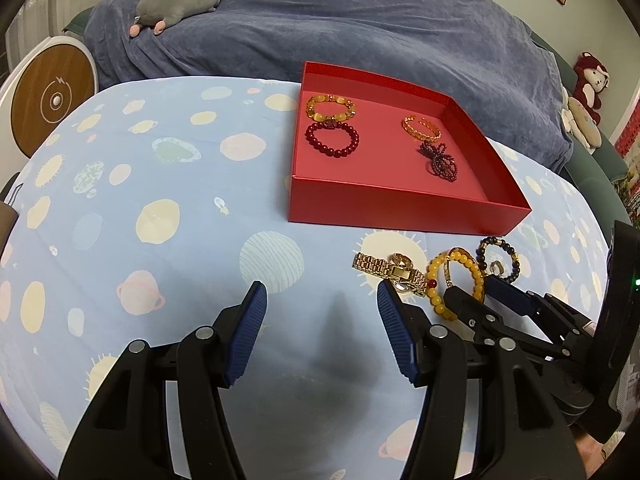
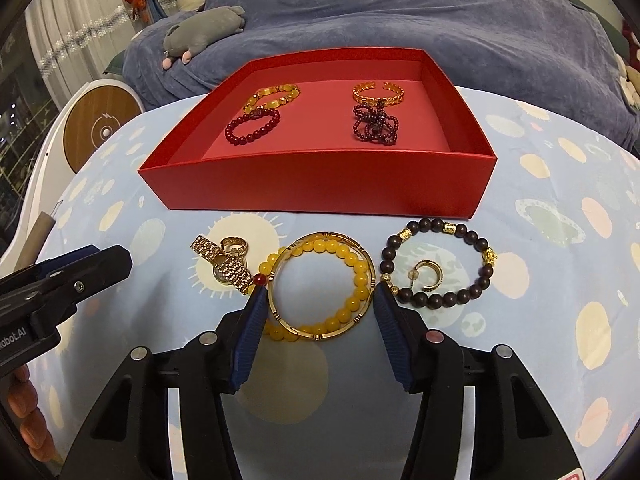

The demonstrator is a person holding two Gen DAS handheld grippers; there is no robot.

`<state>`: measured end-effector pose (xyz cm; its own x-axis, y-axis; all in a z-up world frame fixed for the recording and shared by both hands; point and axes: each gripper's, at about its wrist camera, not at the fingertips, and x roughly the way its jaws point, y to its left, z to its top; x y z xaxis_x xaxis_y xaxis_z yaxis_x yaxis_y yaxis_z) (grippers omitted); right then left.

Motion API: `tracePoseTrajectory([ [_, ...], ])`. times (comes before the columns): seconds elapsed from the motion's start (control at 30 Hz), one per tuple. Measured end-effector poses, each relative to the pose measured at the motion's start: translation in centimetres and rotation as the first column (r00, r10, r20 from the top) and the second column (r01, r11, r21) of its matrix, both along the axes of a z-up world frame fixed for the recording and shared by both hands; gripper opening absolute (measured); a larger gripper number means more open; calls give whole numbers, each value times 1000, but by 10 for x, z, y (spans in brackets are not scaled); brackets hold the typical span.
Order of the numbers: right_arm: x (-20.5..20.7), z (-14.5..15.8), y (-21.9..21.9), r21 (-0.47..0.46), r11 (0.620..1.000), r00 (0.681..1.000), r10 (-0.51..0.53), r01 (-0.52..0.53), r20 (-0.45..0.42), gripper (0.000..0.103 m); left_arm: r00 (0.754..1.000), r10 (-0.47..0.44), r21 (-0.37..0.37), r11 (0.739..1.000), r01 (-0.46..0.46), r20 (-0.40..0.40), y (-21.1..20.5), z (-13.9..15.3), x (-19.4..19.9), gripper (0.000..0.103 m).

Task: Organize jewelry
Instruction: 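Grasp the thin gold bangle with the right tool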

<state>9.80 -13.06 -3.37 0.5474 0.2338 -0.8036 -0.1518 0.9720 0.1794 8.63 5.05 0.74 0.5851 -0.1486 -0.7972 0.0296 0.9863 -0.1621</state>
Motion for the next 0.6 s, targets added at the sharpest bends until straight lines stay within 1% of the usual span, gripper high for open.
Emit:
tracePoseTrajectory([
  [0.17, -6, 6, -8, 31, 999, 1000, -6, 6, -5, 51, 1000, -7, -24, 1000, 6, -19, -3, -5, 2, 55],
  [0.4, -17, 26, -19, 52, 999, 999, -2, 0, 33, 51, 999, -30, -21, 999, 29, -22, -15, -7, 2, 55],
  [0.5, -21, 25, -26, 55, 998, 1000, -8, 8, 9, 51, 999, -40, -17, 999, 40, -23, -19, -8, 3, 55],
  [0.6, -25, 14, -35, 66, 998, 999, -21, 24, -43, 51, 999, -46, -18, 999, 46, -26, -22, -10, 3, 55],
])
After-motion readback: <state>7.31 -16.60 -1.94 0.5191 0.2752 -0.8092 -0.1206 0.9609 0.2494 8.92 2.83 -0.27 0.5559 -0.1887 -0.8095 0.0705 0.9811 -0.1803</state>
